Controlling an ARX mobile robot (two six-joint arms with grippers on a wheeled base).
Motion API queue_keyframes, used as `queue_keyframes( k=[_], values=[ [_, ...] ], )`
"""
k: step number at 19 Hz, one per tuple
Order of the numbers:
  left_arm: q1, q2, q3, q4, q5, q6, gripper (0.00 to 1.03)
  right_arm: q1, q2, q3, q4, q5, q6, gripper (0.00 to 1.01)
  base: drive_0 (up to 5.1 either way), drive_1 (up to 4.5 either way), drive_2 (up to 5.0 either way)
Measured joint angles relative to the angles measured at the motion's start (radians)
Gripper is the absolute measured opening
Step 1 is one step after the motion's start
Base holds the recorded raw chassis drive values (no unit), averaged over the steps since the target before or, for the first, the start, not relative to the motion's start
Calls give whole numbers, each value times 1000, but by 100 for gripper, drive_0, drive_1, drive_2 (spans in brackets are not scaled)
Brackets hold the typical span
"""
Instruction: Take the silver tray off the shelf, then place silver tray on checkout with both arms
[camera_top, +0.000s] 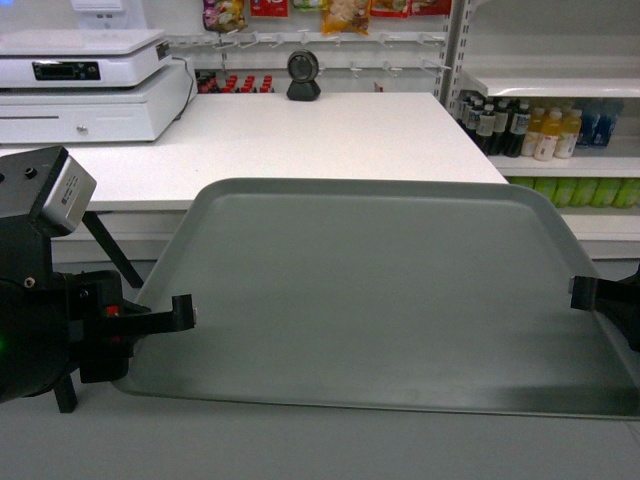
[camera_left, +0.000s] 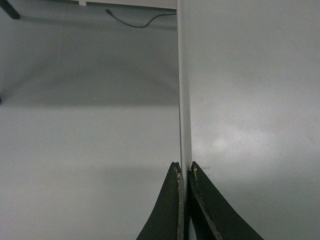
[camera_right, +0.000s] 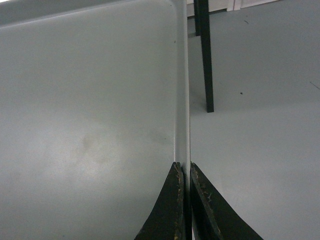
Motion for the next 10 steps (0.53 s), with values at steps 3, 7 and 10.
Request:
queue_keyframes(
  k=[3,7,10],
  values=[
    [6,0,0,-2,-4,7,2,10,0,0,0,3,3,2,-12,-12,-12],
    [2,0,0,2,-5,6,2,3,0,0,3,3,3,2,3,314,-309],
    [2,0,0,0,-5,6,2,3,0,0,0,3,3,2,14,429,-401]
  ],
)
